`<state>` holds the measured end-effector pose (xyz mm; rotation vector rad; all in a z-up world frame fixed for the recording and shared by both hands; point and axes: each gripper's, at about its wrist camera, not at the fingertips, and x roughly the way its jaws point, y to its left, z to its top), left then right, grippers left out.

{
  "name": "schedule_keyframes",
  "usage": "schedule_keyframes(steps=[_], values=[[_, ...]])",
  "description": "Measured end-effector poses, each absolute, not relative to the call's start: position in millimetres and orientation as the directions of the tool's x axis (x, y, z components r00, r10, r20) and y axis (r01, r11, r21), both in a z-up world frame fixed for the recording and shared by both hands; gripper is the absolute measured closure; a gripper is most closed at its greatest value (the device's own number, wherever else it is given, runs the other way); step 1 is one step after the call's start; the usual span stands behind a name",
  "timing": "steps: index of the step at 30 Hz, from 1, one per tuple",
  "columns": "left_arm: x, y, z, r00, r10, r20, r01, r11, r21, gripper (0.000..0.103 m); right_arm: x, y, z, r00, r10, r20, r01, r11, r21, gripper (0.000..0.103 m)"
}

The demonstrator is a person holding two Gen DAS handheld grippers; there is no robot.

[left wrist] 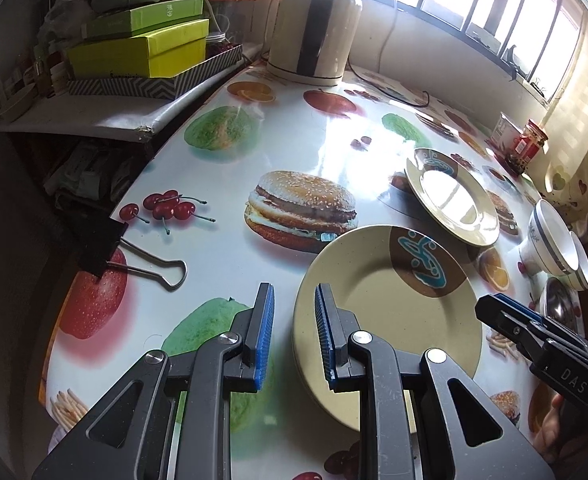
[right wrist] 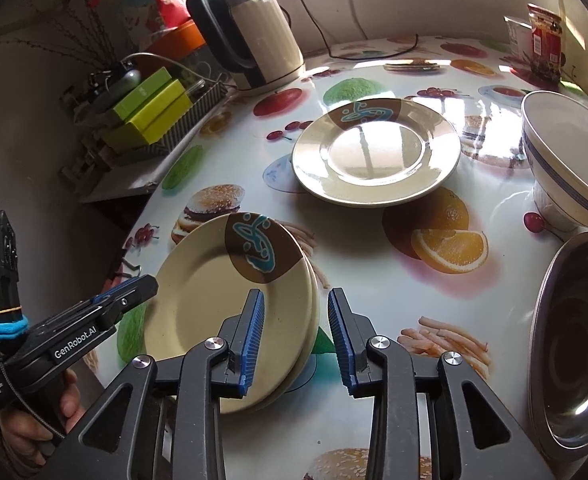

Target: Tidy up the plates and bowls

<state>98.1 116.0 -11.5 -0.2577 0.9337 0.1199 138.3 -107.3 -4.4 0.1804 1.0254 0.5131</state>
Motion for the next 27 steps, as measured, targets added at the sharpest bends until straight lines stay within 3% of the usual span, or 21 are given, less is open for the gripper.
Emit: schedule_keyframes(steps=[27], values=[[187.4,90.9,15.8,0.601,-0.121,-0.790,-0.089,0.972,-0.217,0.076,201.7,-146.9,19.6,0.540,0.357,-0.762,-0.166,0.933,0.320,0.045]])
